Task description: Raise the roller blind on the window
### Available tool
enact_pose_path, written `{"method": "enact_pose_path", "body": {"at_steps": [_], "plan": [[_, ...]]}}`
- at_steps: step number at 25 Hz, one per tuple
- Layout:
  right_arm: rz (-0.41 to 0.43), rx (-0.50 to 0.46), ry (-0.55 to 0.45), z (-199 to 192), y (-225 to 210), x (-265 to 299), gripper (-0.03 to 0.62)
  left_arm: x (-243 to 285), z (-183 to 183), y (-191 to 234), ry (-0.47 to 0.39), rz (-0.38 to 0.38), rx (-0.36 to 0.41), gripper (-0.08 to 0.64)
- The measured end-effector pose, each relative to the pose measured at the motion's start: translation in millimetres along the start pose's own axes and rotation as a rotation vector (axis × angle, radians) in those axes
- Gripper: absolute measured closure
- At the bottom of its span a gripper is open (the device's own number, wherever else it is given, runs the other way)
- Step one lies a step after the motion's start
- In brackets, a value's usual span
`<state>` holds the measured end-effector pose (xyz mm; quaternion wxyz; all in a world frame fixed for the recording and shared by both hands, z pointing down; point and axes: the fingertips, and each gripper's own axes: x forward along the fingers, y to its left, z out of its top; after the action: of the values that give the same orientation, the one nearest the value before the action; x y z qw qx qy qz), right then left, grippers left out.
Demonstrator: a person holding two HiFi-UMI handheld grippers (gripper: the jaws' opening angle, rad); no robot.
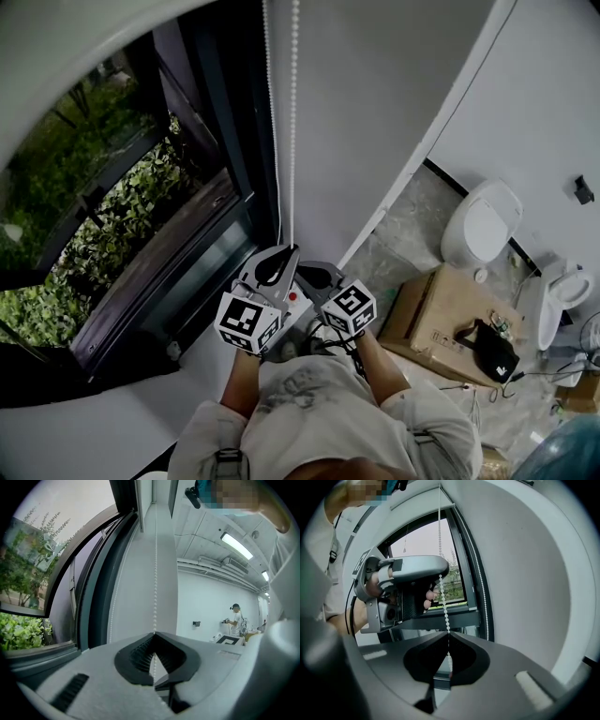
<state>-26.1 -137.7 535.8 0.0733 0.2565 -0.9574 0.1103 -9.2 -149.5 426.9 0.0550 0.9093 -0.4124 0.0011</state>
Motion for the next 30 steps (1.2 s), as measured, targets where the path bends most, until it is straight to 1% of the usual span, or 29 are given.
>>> {"method": "enact_pose_path", "body": {"at_steps": [3, 8, 11, 15, 17, 21, 27, 30], "plan": [[-0.008, -0.009, 0.003, -1, -1, -1, 0.58, -1, -1, -2, 0.0, -0.001, 0.0, 0.549], [-0.028, -0.083, 0.005, -1, 3, -7, 0.572, -1, -1, -4, -0.004, -0.004, -0.001, 0.549], [-0.008, -0.059, -0.042, 10, 5, -16, 0.545, -1, -1, -2, -0.006, -0.005, -0.003, 0.549], [0.013, 0.0, -0.158, 49, 3, -35, 0.541, -1, -1, 0, -0.006, -0.004, -0.002, 0.549], [0.015, -0.006, -0.219, 75, 3, -46, 0.541, -2, -1, 1, -0.007, -0.006, -0.002, 0.549], [0.021, -0.053, -0.322, 128, 8, -60, 0.538, -1, -1, 0, -0.007, -0.007, 0.001, 0.549], [0.055, -0.123, -0.416, 193, 17, -63, 0.52, -2, -1, 3, -0.009, -0.005, 0.0, 0.549], [0.088, -0.112, -0.426, 214, 19, -56, 0.506, -2, -1, 4, -0.01, -0.003, 0.0, 0.549]]}}
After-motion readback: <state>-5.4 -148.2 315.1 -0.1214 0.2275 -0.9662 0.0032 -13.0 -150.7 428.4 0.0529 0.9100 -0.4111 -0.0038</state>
